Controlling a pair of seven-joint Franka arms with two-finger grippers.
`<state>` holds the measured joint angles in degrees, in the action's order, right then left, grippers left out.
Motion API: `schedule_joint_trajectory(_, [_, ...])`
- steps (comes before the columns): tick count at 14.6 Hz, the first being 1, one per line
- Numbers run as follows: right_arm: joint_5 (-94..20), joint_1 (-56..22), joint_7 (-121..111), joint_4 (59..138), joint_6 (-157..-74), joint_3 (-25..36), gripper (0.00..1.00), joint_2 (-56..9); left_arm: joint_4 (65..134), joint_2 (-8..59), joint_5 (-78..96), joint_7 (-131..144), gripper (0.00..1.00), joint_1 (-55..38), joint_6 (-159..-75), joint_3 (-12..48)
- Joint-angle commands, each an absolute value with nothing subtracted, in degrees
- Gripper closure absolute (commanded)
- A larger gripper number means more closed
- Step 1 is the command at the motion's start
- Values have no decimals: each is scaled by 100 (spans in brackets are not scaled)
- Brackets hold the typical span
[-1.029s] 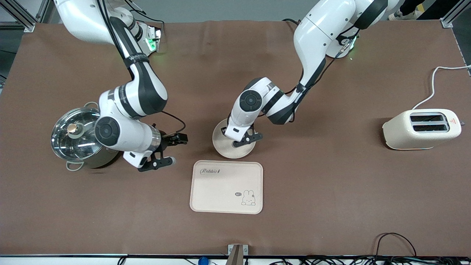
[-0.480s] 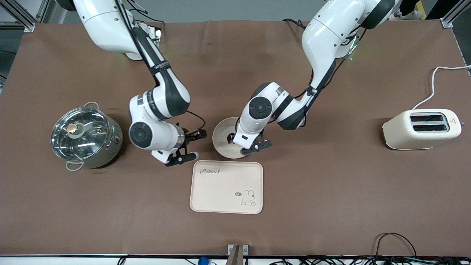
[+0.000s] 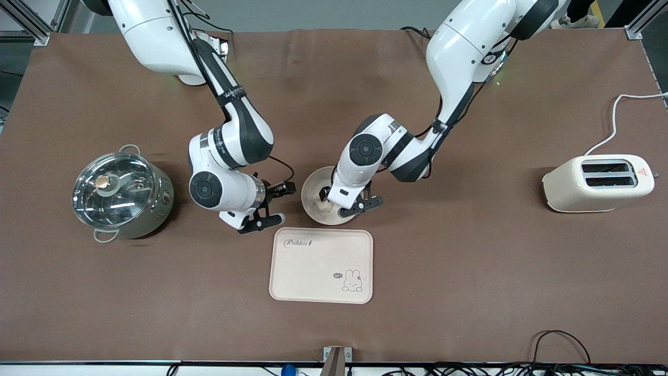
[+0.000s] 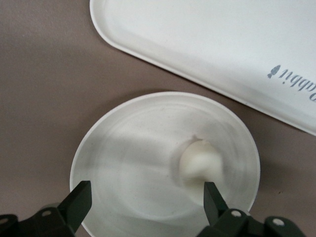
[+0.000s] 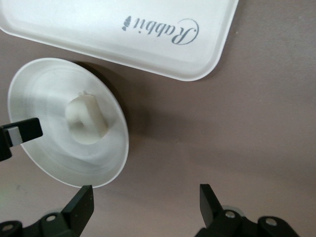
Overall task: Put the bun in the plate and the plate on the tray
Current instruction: 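Grasp the white plate rim with the right gripper while the left gripper withdraws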
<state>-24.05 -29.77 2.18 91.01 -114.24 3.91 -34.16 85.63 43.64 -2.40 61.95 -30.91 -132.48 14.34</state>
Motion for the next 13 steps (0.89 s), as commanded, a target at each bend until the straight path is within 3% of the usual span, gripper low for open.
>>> schedule_joint_trajectory(1, [-2602, -3119, 246, 9202, -11496, 396, 5, -3340, 8569, 3983, -622, 5822, 0, -2727, -12817, 1406])
schedule_joint_trajectory(9, [-2680, -3428, 255, 9448, -12190, 396, 32, -3638, 8578, 2331, -694, 3335, 0, -863, -11287, 1477])
schedule_joint_trajectory(13, [-3084, -3428, 246, 9422, -12480, 396, 36, -3893, 8596, 1566, -651, 2087, 0, -291, -10584, 1477])
